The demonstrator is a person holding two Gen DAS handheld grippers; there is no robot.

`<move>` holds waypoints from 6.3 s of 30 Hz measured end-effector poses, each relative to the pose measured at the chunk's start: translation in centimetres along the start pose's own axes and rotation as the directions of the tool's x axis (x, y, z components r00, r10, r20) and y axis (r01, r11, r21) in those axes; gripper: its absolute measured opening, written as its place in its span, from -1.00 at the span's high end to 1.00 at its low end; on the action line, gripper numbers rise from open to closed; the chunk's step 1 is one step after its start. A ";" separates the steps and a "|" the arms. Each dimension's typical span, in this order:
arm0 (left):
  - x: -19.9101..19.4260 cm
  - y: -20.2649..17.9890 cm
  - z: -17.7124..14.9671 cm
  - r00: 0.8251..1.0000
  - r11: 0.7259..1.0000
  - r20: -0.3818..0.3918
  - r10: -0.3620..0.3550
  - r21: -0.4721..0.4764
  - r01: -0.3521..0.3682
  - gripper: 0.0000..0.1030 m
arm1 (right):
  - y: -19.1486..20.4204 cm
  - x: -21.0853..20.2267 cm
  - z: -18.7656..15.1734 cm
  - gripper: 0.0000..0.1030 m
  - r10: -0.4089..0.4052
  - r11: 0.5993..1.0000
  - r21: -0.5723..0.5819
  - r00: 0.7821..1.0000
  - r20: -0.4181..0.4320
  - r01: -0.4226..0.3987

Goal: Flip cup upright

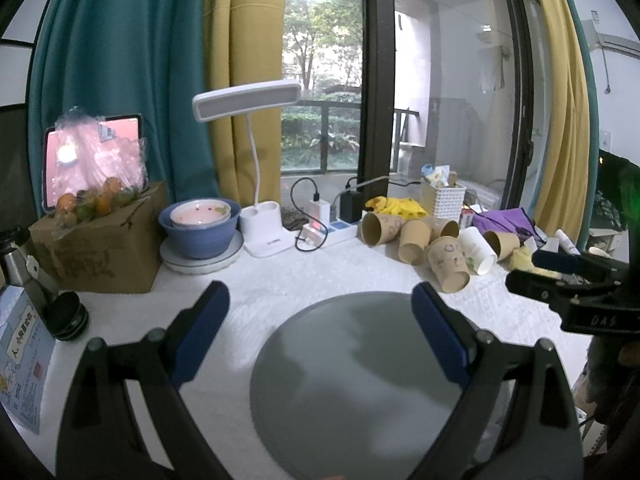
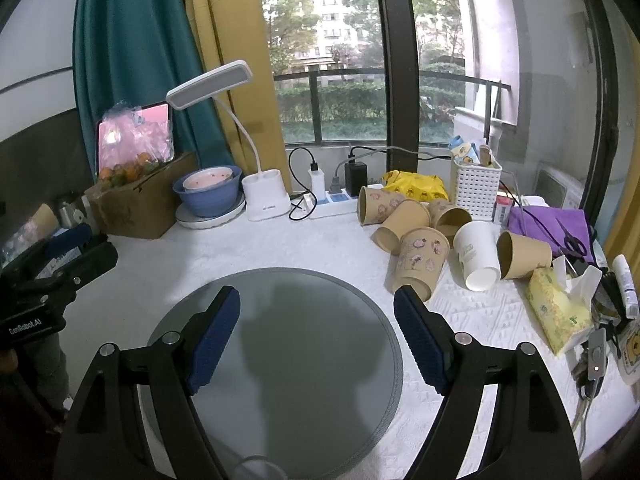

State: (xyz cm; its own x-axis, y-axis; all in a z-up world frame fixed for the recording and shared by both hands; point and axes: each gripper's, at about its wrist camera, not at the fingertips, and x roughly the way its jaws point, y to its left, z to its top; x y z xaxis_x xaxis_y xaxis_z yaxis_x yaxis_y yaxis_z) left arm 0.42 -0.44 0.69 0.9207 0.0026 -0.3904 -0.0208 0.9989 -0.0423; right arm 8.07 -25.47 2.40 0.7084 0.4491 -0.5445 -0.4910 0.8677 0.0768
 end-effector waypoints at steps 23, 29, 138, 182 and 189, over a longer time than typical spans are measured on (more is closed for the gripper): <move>0.4 -0.3 0.6 1.000 1.000 0.008 -0.003 -0.007 0.003 -0.81 | 0.0 0.2 0.0 -0.59 0.001 1.000 0.001 1.000 0.009 -0.001; 0.4 -0.6 0.5 1.000 1.000 0.009 -0.010 -0.001 0.010 -0.81 | -0.1 0.2 0.1 -0.59 0.003 1.000 0.002 1.000 0.009 -0.003; 28.2 -19.8 0.9 0.839 0.947 -0.497 -0.219 0.098 0.305 -0.23 | -19.3 8.4 0.8 -0.59 -0.186 0.971 0.147 0.981 -0.046 0.191; 3.2 -2.0 -7.2 0.982 0.982 -0.089 -0.164 0.074 0.171 -0.23 | 8.3 3.0 -0.1 -0.59 0.280 0.960 0.043 0.952 -0.122 -0.276; 1.4 -1.7 -7.9 0.978 0.973 0.011 -0.210 0.096 0.208 -0.23 | 10.2 3.5 -0.3 -0.59 0.363 0.932 0.084 0.920 -0.150 -0.354</move>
State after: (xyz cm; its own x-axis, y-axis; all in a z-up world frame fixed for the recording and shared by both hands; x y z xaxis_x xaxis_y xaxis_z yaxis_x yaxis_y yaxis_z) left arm -1.31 -2.46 -7.07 0.9089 -0.2065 -0.3622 0.2084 0.9774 -0.0342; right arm 5.46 -15.13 1.03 0.3976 0.6957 -0.5982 -0.6653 0.6676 0.3342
